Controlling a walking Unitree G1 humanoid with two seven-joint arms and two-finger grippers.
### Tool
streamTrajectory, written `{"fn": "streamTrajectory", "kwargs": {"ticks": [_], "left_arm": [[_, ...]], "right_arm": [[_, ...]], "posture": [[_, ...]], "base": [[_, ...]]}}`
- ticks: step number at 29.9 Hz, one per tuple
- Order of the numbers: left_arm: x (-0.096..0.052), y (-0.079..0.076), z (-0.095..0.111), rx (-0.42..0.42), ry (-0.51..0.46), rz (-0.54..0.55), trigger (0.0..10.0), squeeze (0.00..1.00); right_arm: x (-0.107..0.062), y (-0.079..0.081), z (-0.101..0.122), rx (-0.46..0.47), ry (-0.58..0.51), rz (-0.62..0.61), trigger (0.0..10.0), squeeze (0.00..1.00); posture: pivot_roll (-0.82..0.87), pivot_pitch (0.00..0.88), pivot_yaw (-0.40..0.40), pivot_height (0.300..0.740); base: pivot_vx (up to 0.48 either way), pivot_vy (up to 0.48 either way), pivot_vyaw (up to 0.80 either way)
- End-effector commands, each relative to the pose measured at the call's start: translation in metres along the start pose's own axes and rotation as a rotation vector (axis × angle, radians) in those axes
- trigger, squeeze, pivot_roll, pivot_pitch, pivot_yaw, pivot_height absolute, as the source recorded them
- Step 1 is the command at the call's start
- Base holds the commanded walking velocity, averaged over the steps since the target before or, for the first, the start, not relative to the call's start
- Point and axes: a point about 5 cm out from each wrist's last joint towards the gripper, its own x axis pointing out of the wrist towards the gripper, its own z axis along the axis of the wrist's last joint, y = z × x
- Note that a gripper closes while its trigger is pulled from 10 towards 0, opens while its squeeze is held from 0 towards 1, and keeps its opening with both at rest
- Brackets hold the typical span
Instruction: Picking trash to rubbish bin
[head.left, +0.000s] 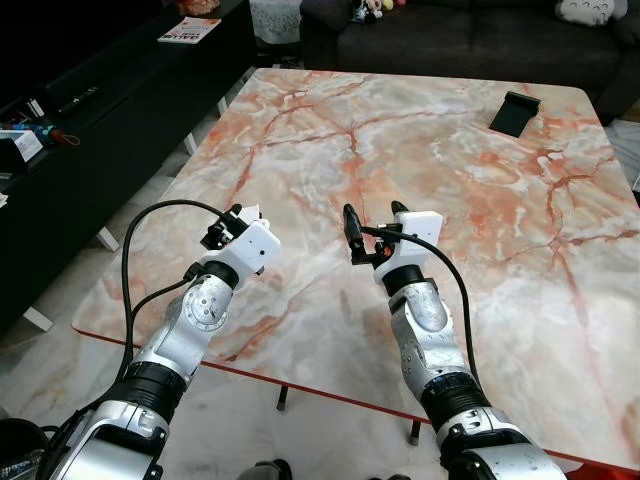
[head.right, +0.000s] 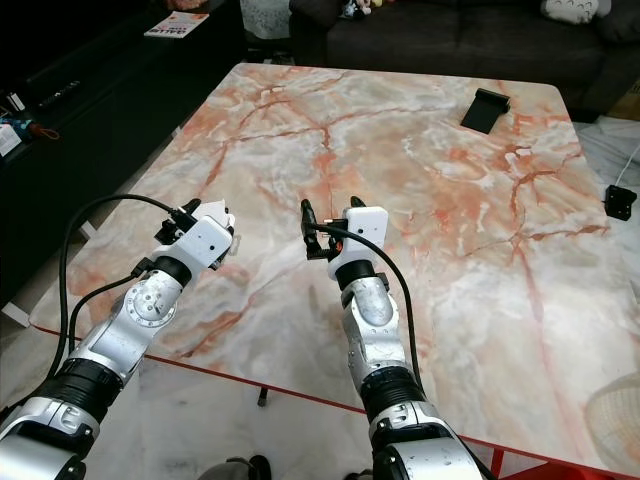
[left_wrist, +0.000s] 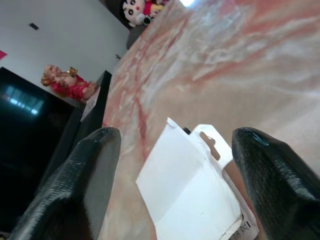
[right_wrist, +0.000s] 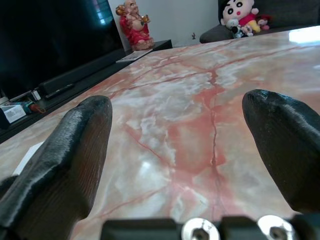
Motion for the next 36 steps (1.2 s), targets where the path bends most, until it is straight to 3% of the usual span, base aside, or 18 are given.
{"fn": "streamTrajectory", "kwargs": {"ticks": [1,8,17,30,36], "left_arm": [[-0.001,-0.002,-0.005,0.040,0.022,-0.023,10.0,0.00],[-0.003,-0.007,-0.006,0.044,0.021,-0.054,10.0,0.00],[-0.004,-0.019,-0.006,0.137,0.017,-0.108,10.0,0.00],[-0.003,-0.013,-0.013,0.211,0.054,-0.069,10.0,0.00],[0.000,-0.001,-0.020,0.251,0.095,-0.023,10.0,0.00]], "right_arm": [[0.000,0.003,-0.001,0.006,0.005,0.004,10.0,0.00],[0.000,0.003,0.000,0.003,0.004,0.008,10.0,0.00],[0.000,0.004,0.000,-0.001,0.002,0.011,10.0,0.00],[0.000,0.004,0.000,-0.001,0.002,0.014,10.0,0.00],[0.000,0.002,0.000,-0.003,0.004,0.013,10.0,0.00]], "posture": [[0.11,0.141,0.040,0.728],[0.11,0.134,0.044,0.728],[0.11,0.124,0.044,0.728],[0.10,0.129,0.040,0.728],[0.10,0.138,0.035,0.728]], "base": [[0.000,0.000,0.00],[0.000,0.000,0.00],[0.000,0.000,0.00],[0.000,0.000,0.00],[0.000,0.000,0.00]]}}
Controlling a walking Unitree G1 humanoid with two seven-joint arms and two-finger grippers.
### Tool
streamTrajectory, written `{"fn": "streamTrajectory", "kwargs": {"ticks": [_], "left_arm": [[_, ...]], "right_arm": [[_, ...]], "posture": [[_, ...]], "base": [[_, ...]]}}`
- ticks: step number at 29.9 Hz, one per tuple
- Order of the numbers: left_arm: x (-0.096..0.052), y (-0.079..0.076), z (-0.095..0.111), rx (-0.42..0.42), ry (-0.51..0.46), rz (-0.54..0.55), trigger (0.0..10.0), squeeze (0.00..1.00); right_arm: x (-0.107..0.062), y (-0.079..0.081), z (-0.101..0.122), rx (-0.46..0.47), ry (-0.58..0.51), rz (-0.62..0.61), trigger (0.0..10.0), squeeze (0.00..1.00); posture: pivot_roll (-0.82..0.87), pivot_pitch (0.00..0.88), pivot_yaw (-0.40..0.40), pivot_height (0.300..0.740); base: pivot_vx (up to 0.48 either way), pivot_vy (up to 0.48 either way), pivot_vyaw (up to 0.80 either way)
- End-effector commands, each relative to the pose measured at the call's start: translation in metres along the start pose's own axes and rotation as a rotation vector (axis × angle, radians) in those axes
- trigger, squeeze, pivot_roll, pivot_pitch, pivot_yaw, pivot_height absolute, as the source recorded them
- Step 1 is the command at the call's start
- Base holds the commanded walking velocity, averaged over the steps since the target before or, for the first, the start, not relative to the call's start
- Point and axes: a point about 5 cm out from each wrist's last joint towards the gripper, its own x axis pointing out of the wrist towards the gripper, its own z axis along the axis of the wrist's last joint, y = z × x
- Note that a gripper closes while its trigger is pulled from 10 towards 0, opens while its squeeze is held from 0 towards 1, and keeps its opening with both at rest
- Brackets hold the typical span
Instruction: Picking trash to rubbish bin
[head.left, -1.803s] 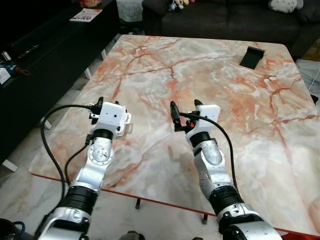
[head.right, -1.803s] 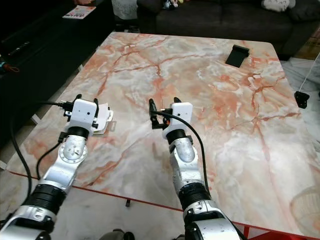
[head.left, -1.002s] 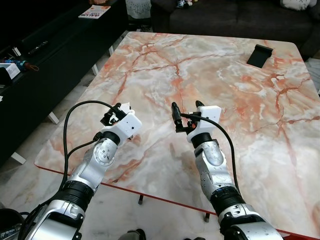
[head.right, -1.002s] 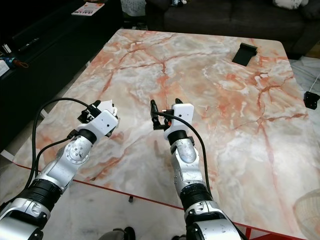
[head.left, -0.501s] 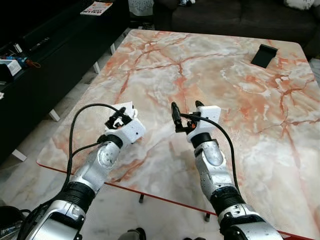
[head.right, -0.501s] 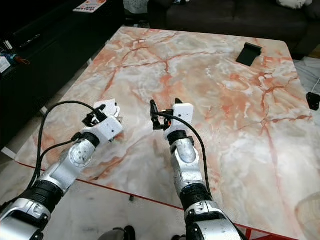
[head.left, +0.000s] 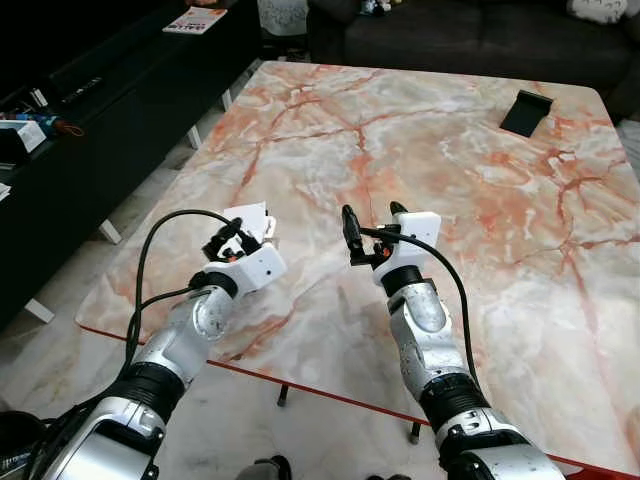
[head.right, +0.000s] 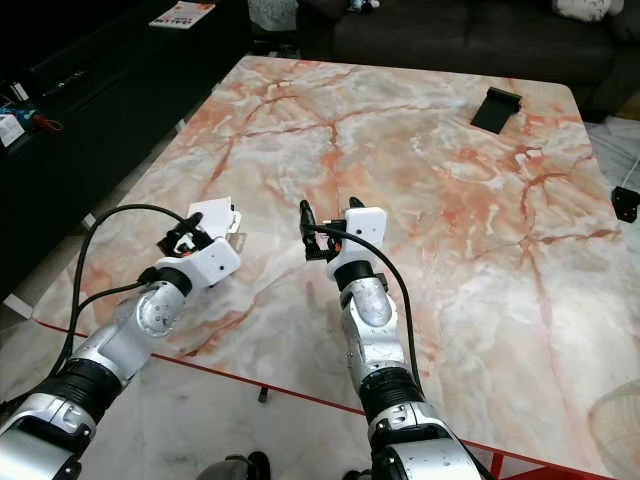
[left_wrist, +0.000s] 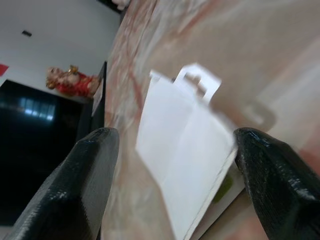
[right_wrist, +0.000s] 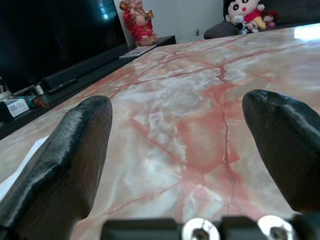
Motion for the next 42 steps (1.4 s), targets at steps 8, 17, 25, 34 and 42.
{"fn": "streamTrajectory", "kwargs": {"ticks": [8,17,25,34,42], "left_arm": [[0.0040,0.0108,-0.0071,0.019,0.031,0.030,2.5,0.00],[0.0048,0.0101,-0.0066,0.002,0.028,0.024,0.0,0.00],[0.0046,0.0096,-0.0067,-0.016,0.026,0.021,0.0,0.00],[0.0046,0.0056,-0.0057,-0.018,0.026,0.006,0.0,0.00],[0.0047,0.0065,-0.0048,-0.023,0.025,0.019,0.0,0.00]], "right_arm": [[0.0003,0.0024,0.0005,0.003,0.002,0.011,10.0,0.00],[0.0003,0.0029,0.0002,0.004,0.003,0.011,10.0,0.00],[0.0000,0.0029,-0.0004,0.006,0.006,0.009,10.0,0.00],[-0.0008,0.0032,-0.0017,0.008,0.010,0.009,10.0,0.00],[-0.0007,0.0016,-0.0012,0.005,0.008,0.007,10.0,0.00]], "posture": [[0.11,0.140,0.034,0.728],[0.11,0.142,0.034,0.728],[0.11,0.145,0.036,0.728],[0.11,0.144,0.037,0.728],[0.11,0.143,0.035,0.728]], "base": [[0.000,0.000,0.00],[0.000,0.000,0.00],[0.000,0.000,0.00],[0.000,0.000,0.00],[0.000,0.000,0.00]]}}
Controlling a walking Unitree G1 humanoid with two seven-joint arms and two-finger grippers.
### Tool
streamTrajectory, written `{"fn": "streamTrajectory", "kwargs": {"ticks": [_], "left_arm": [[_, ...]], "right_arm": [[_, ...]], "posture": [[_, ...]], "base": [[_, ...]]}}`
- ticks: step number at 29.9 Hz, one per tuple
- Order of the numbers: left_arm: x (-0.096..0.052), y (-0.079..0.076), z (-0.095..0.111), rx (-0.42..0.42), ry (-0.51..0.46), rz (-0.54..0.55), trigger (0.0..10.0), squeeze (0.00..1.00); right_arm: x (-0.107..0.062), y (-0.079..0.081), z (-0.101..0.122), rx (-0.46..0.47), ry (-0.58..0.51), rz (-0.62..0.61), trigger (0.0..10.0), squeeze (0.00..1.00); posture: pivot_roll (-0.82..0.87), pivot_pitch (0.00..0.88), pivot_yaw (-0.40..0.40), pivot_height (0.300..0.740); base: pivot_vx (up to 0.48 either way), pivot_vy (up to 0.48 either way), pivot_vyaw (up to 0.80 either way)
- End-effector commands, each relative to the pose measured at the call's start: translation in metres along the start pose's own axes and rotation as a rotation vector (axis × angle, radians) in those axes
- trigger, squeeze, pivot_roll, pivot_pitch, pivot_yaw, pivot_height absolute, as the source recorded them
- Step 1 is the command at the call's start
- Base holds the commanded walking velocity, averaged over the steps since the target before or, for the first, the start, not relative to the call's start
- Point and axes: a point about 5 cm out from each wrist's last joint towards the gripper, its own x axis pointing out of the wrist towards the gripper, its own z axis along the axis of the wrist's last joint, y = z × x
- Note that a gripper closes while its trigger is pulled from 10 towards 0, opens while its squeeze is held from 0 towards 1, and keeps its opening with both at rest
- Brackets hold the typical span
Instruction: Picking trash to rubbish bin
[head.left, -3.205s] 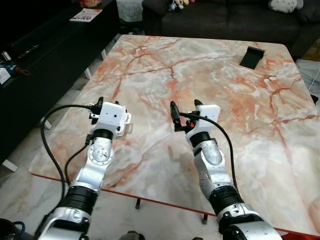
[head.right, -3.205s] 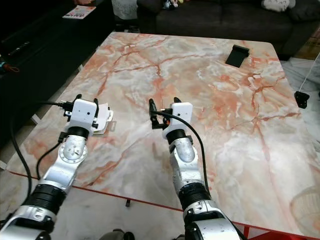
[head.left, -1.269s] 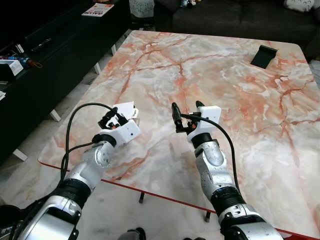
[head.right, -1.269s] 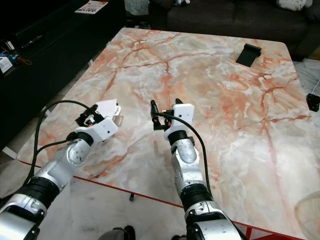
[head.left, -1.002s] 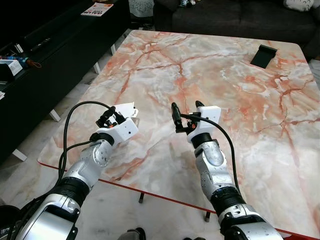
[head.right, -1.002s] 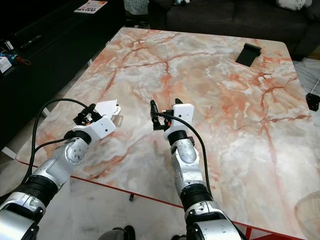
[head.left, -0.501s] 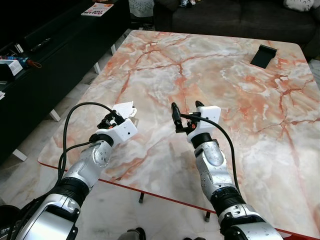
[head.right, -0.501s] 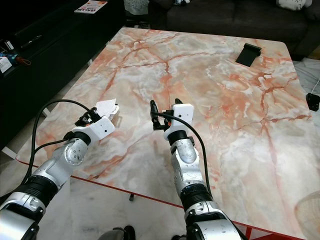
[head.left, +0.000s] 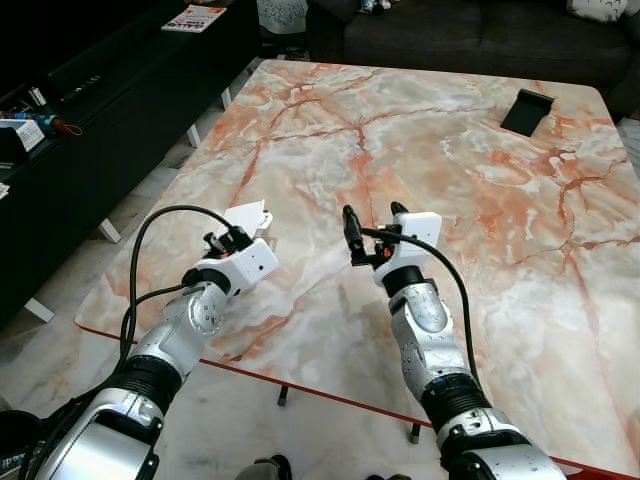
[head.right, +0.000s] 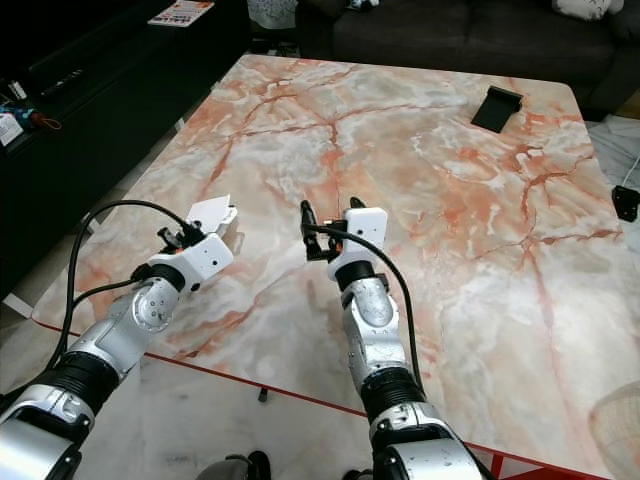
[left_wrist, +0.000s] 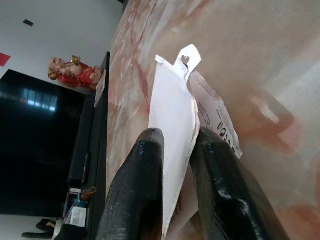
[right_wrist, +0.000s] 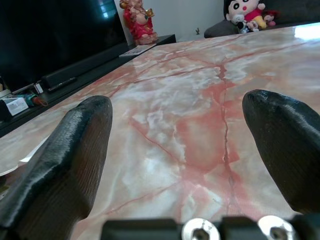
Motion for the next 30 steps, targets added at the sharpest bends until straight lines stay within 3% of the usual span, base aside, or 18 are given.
{"fn": "streamTrajectory", "kwargs": {"ticks": [1,10,18,19,20,23,26,30], "left_arm": [[0.002,0.004,0.001,-0.017,-0.001,0.011,0.0,0.00],[0.001,0.004,-0.001,-0.013,0.012,0.017,0.0,0.00],[-0.001,0.005,0.007,-0.117,-0.009,0.114,0.0,0.00],[-0.001,0.009,0.010,-0.169,-0.024,0.166,1.8,0.00],[-0.002,0.020,0.018,-0.258,-0.072,0.262,10.0,0.00],[-0.004,0.029,0.025,-0.307,-0.118,0.327,10.0,0.00],[-0.007,0.040,0.033,-0.418,-0.182,0.402,10.0,0.00],[-0.010,0.043,0.034,-0.510,-0.200,0.434,10.0,0.00]], "right_arm": [[0.000,0.002,-0.001,0.005,0.007,0.006,10.0,0.00],[0.000,0.002,-0.001,0.006,0.008,0.007,10.0,0.00],[0.000,0.005,-0.001,0.006,0.005,0.013,10.0,0.00],[0.001,0.005,0.000,0.008,0.001,0.013,10.0,0.00],[0.001,0.004,0.002,0.010,-0.006,0.009,10.0,0.00],[0.002,0.004,0.003,0.012,-0.015,0.006,10.0,0.00],[0.004,0.005,0.008,0.014,-0.039,0.008,10.0,0.00],[0.005,0.004,0.012,0.018,-0.059,0.001,10.0,0.00]], "posture": [[0.11,0.142,0.035,0.728],[0.11,0.141,0.035,0.728],[0.11,0.140,0.036,0.728],[0.11,0.140,0.036,0.728],[0.11,0.139,0.037,0.728],[0.11,0.138,0.037,0.728],[0.11,0.135,0.038,0.728],[0.11,0.135,0.041,0.728]], "base": [[0.000,0.000,0.00],[0.000,0.000,0.00],[0.000,0.000,0.00],[0.000,0.000,0.00],[0.000,0.000,0.00],[0.000,0.000,0.00],[0.000,0.000,0.00],[0.000,0.000,0.00]]}}
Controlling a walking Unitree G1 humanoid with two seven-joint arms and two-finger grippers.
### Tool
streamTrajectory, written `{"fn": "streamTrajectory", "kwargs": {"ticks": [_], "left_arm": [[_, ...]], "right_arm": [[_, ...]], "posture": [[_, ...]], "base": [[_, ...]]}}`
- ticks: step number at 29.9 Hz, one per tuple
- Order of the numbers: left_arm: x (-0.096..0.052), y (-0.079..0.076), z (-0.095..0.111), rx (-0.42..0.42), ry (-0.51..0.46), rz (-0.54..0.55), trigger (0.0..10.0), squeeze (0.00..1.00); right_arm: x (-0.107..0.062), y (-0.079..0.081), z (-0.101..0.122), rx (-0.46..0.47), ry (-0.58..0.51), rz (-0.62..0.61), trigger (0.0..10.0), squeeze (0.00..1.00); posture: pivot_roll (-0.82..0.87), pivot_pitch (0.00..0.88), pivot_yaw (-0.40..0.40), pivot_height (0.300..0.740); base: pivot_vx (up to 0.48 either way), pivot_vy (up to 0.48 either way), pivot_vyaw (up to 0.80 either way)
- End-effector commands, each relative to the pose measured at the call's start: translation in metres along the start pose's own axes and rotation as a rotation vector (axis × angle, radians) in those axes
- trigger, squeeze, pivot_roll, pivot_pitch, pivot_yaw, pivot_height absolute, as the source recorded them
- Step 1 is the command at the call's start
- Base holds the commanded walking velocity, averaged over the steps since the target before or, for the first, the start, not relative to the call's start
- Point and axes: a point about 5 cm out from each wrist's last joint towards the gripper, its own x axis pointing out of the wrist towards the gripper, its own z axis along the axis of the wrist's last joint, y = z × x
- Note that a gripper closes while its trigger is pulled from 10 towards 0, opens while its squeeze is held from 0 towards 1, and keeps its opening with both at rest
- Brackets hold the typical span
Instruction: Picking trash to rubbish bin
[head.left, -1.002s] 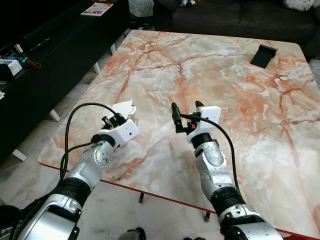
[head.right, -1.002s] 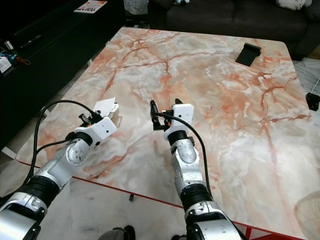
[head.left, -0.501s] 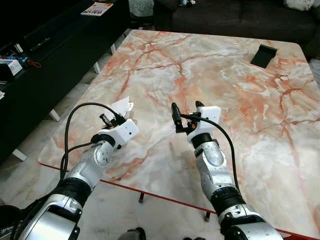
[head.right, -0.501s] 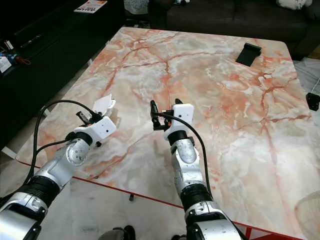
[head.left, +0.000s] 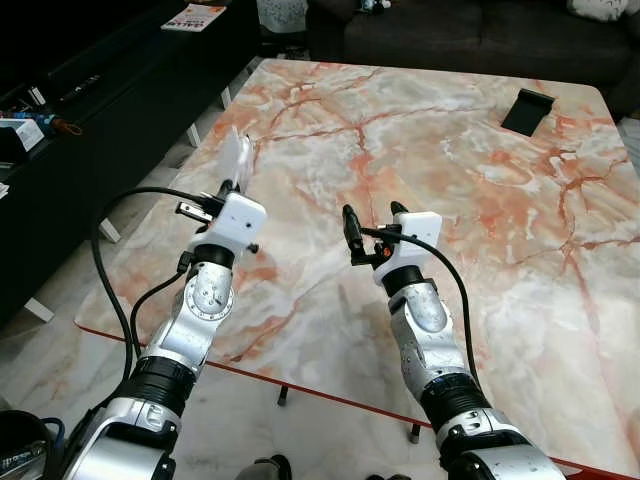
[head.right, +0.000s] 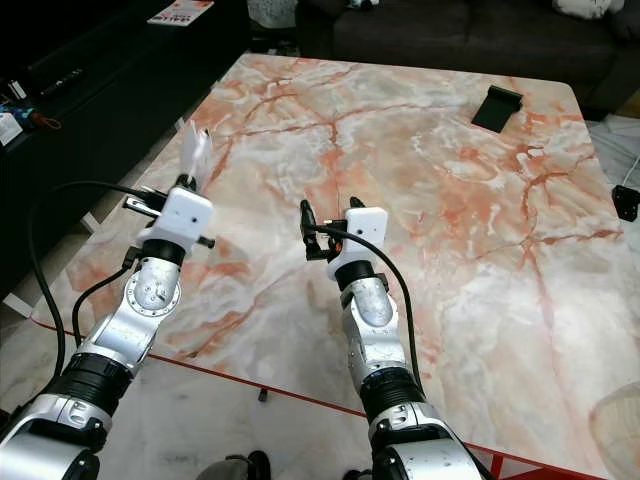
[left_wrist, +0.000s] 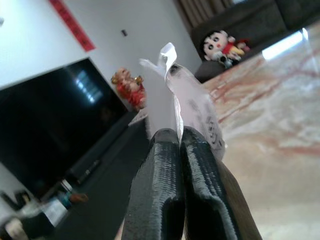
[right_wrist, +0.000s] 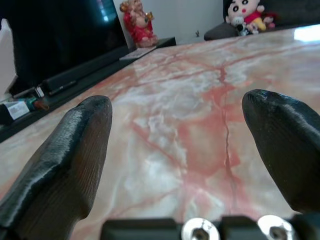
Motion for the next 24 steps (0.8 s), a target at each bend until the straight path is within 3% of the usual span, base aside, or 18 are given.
{"fn": "streamTrajectory", "kwargs": {"ticks": [1,6,14,24], "left_arm": [[-0.003,0.004,0.000,-0.056,-0.003,0.032,10.0,0.00],[-0.015,0.007,-0.004,-0.144,0.021,0.100,10.0,0.00],[-0.020,0.001,-0.003,-0.152,0.017,0.067,10.0,0.00],[-0.017,0.003,0.001,-0.155,0.008,0.072,10.0,0.00]], "right_arm": [[0.004,0.002,0.008,0.009,-0.039,-0.002,10.0,0.00],[0.003,-0.004,0.011,-0.004,-0.054,-0.033,10.0,0.00],[0.003,-0.010,0.012,-0.014,-0.056,-0.042,10.0,0.00],[0.001,-0.010,0.010,-0.015,-0.050,-0.042,10.0,0.00]], "posture": [[0.11,0.135,0.041,0.728],[0.10,0.126,0.043,0.728],[0.11,0.111,0.042,0.728],[0.11,0.100,0.042,0.728]], "base": [[0.000,0.000,0.00],[0.000,0.000,0.00],[0.000,0.000,0.00],[-0.259,0.000,0.00]]}}
